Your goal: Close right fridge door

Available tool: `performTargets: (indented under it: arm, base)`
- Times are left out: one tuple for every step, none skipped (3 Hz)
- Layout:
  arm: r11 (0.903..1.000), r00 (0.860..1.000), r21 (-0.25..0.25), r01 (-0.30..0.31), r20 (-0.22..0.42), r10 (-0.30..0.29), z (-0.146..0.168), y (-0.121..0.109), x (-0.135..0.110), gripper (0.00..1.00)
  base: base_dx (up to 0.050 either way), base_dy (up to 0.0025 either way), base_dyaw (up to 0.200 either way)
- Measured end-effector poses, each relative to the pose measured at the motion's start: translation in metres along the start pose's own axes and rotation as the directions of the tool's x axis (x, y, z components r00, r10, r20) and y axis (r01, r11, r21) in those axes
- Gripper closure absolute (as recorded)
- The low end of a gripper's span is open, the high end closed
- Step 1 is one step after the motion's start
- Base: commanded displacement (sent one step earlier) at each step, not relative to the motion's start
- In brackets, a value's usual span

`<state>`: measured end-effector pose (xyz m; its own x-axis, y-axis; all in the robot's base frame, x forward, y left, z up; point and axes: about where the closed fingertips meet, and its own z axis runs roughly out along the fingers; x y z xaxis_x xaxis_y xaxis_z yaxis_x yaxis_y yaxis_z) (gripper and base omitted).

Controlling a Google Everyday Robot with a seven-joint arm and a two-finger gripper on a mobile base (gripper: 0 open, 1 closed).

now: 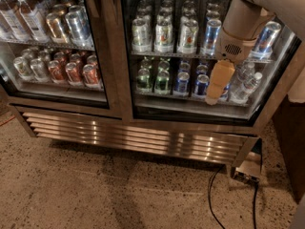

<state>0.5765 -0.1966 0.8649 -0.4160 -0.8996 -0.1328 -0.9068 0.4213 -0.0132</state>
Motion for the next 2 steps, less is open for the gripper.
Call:
performTargets:
  arm:
    - [1.0,1.0,0.0,0.0,0.0,0.0,0.0,0.0,0.0,0.0]
    - [1.0,1.0,0.0,0.0,0.0,0.0,0.0,0.0,0.0,0.0]
  base:
    - [0.041,0.00231,0.109]
    - [0.0,0.0,0.0]
